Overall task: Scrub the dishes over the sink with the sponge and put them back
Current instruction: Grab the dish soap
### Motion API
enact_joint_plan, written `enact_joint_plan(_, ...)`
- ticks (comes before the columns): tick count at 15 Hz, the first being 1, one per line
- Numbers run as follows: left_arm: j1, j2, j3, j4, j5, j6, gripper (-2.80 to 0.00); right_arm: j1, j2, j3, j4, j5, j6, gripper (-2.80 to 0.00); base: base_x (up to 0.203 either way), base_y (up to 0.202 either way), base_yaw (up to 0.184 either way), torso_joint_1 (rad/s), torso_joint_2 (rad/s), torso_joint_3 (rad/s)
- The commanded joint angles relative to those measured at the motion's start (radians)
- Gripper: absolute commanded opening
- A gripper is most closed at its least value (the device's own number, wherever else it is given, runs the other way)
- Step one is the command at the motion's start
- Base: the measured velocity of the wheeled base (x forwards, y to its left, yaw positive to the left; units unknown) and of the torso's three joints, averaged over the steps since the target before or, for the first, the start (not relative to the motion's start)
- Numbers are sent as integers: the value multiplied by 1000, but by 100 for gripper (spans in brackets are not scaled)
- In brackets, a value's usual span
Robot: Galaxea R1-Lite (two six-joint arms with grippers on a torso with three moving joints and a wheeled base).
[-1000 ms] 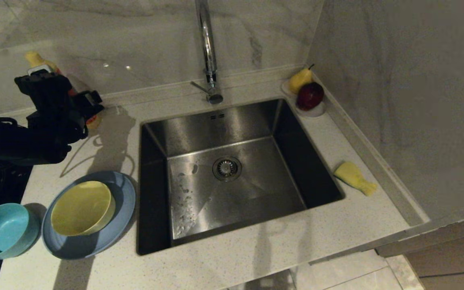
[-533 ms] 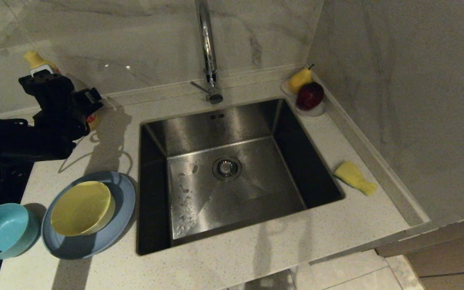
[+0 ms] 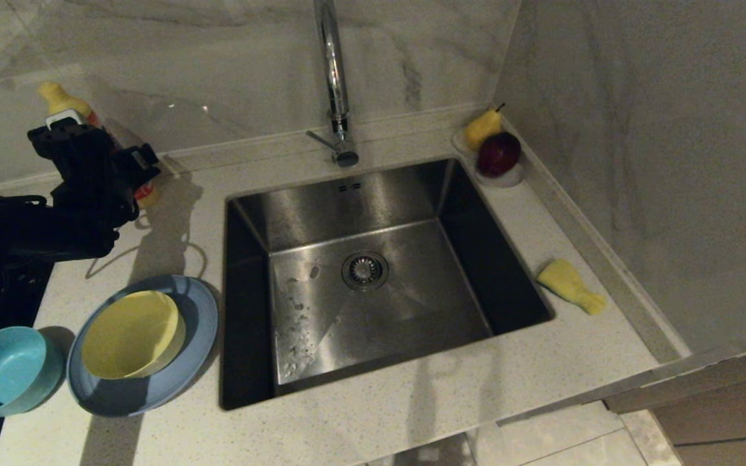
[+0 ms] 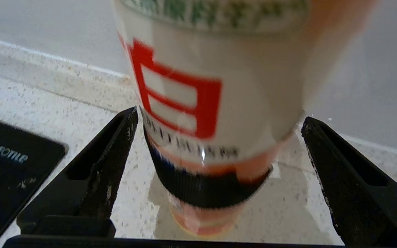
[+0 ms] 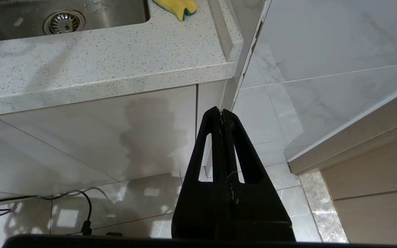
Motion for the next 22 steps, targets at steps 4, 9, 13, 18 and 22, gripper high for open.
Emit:
enact_joint_plan(4,3,75,-82,-1,2,2,0,0,0,0,0,0,0,-280,0,0,0,0,0,0)
enact_joint_plan(9,2,105,-127,-2,7,1,0,0,0,0,0,0,1,-280,0,0,0,0,0,0)
enact_joint_plan(13,2,126,-138,-4,8,0,0,0,0,2,0,0,1,-280,0,0,0,0,0,0)
enact_joint_plan(18,2,128,-143,-2,8,3,0,0,0,0,0,0,-1,-280,0,0,0,0,0,0)
enact_joint_plan(22,2,134,-171,-2,13,1,-215,0,0,1,0,0,-1,-280,0,0,0,0,0,0)
